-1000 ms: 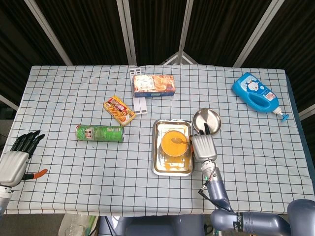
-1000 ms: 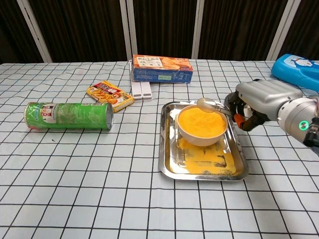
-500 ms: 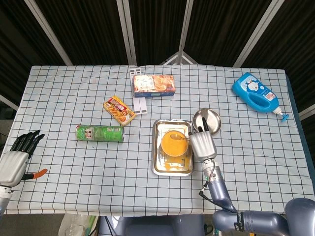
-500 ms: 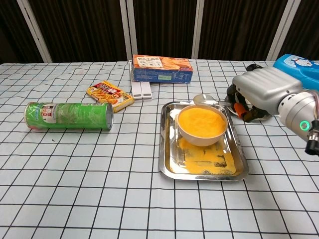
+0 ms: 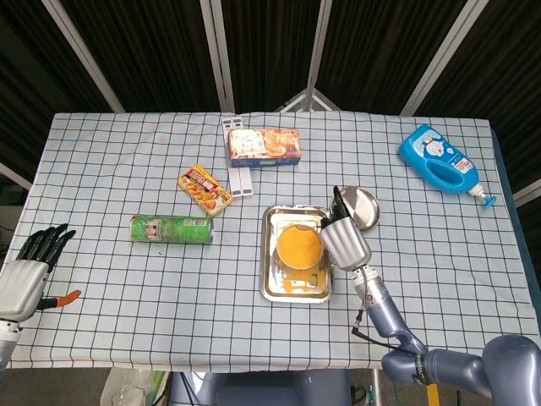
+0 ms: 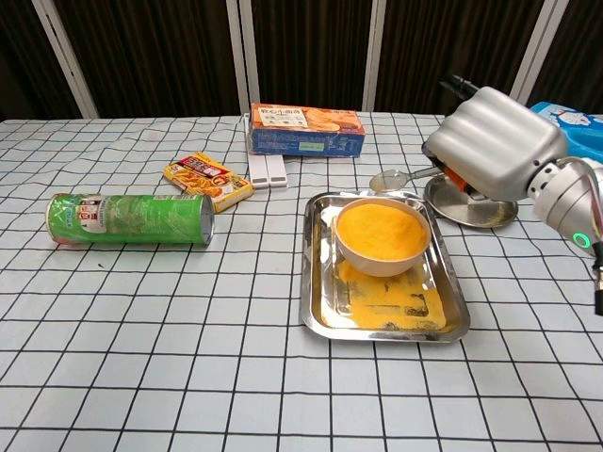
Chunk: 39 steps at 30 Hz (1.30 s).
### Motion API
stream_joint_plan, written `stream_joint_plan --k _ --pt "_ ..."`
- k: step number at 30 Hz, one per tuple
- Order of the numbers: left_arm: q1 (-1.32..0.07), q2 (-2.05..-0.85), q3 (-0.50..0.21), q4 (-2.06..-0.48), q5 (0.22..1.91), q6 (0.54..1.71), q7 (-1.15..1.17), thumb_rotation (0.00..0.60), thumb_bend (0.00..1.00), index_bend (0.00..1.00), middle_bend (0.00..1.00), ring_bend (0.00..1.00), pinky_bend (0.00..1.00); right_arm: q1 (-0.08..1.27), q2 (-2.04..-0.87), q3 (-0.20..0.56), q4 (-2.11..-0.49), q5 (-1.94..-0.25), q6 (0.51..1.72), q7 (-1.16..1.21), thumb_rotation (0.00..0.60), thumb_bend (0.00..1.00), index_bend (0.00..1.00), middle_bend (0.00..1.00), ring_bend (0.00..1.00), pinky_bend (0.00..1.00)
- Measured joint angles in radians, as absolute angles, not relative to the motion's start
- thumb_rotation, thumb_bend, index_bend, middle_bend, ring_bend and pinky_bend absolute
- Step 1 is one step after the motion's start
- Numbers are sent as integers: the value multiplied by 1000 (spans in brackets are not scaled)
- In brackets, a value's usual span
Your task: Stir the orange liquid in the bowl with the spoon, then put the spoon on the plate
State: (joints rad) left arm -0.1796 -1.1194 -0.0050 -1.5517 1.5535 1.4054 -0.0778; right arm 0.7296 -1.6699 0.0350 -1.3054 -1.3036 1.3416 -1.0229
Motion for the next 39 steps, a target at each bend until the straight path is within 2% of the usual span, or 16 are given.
stream_joint_plan --k 11,19,32,39 --pt "-177 -1122 -5 -1549 1560 1415 -71 600 0 0 0 0 0 764 -1602 -6 -1362 -1434 1281 -1186 600 695 797 683 382 0" --pt "-174 -1121 -4 -1546 1562 1420 -72 600 0 0 0 0 0 762 -1585 -20 -1407 -1461 1233 -1378 600 695 797 690 382 0" --pt "-173 -1121 -4 -1545 1563 1423 -73 600 0 0 0 0 0 760 -1568 -42 -1474 -1494 1162 -1506 600 699 812 695 383 0" --pt "-173 -1120 -3 -1544 1563 1421 -79 600 0 0 0 0 0 751 -1573 -28 -1476 -1472 1136 -1566 600 702 813 698 385 0"
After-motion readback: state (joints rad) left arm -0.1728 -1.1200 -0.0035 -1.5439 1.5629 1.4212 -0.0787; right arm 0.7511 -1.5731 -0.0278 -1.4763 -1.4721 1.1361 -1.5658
